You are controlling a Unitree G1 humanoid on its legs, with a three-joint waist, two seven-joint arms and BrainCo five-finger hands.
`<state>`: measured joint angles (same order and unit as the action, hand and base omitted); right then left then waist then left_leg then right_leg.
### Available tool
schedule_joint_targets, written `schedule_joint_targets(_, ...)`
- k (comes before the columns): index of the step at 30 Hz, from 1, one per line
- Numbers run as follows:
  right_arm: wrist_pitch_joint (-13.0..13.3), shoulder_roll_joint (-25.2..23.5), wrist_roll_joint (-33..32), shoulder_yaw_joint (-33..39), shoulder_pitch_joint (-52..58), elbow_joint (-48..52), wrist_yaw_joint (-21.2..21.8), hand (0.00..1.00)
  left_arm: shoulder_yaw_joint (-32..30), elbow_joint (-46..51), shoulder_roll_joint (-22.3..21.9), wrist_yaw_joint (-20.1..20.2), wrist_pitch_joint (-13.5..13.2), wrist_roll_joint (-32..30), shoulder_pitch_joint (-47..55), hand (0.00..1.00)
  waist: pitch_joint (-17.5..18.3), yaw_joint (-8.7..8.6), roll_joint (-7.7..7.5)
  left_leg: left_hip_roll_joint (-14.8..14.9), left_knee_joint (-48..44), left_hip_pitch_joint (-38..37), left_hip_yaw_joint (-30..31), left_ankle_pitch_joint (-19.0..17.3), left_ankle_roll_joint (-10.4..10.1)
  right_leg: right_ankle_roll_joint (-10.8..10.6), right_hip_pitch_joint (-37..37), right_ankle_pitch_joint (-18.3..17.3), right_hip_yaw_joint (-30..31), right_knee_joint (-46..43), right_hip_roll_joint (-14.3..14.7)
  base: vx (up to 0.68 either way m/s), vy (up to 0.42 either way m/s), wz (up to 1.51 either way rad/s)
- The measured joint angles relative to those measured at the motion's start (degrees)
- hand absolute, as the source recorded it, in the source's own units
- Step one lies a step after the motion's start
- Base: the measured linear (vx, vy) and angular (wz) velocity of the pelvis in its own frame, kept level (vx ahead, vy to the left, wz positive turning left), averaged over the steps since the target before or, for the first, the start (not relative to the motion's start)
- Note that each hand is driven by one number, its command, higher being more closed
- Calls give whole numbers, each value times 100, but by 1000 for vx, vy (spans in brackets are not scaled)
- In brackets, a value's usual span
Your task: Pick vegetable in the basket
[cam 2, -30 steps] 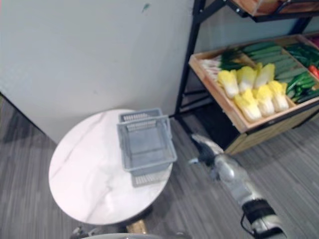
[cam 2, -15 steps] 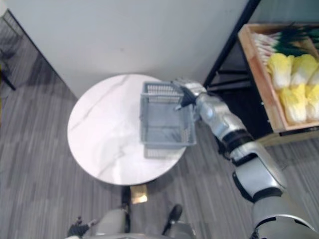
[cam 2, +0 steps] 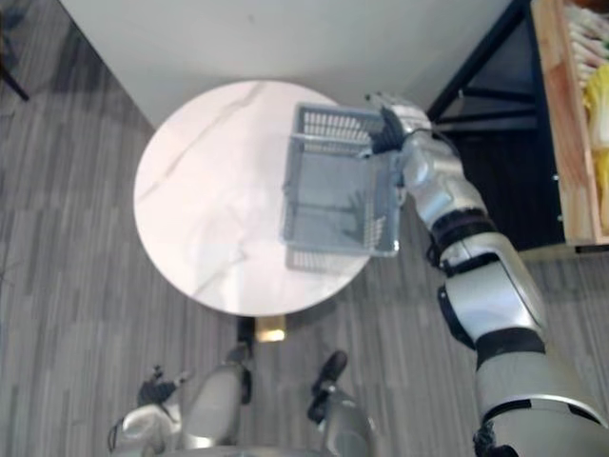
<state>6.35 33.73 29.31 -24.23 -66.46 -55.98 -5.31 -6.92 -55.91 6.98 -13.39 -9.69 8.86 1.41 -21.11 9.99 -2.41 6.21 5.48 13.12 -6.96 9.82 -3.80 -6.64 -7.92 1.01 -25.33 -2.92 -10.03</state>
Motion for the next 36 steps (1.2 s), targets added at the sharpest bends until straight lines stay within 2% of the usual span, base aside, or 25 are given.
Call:
schedule_joint_targets(4, -93, -46, 0, 319, -133, -197, -177, 0, 34, -1, -3, -12, -25, 0, -127, 0, -142, 119, 16, -10, 0, 115, 61, 19, 1, 16, -98, -14, -21, -34, -8, 9, -1, 6)
schedule_joint_targets(9, -111, -138, 0, 358, -220, -346, -178, 0, 50, 2, -6, -37, -33, 2, -184, 0, -303, 137, 28, -29, 0, 181, 158, 42, 10, 21, -129, -59, -91, -106, -43, 15, -2, 11)
schedule_joint_targets(24, -101, -225, 4, 341, -129, -355, -176, 0, 55, 5, -4, -201, -36, 2, -192, 0, -333, 166, 53, -94, 0, 307, 290, 70, 45, -11, -276, -192, -107, -351, -189, 11, 2, 4)
schedule_joint_targets(31, -101, -152, 7, 363, -102, -569, -290, 0, 206, 12, -3, -207, -106, 1, -193, 0, -397, 161, 147, -109, -1, 330, 307, 79, 54, -11, -289, -192, -120, -354, -202, 0, 0, 0)
schedule_joint_targets(32, -101, -124, 8, 363, -100, -569, -300, 100, 206, 11, -3, -209, -105, 1, -193, 0, -397, 158, 148, -109, -1, 347, 309, 79, 54, -11, -307, -192, -122, -354, -202, 0, 0, 0)
schedule_joint_targets(36, -96, -73, 164, 363, -99, -568, -353, 100, 207, 11, -3, -218, -105, 1, -194, 0, -398, 156, 150, -115, -1, 380, 299, 83, 59, -11, -364, -192, -112, -379, -205, 0, 0, 0)
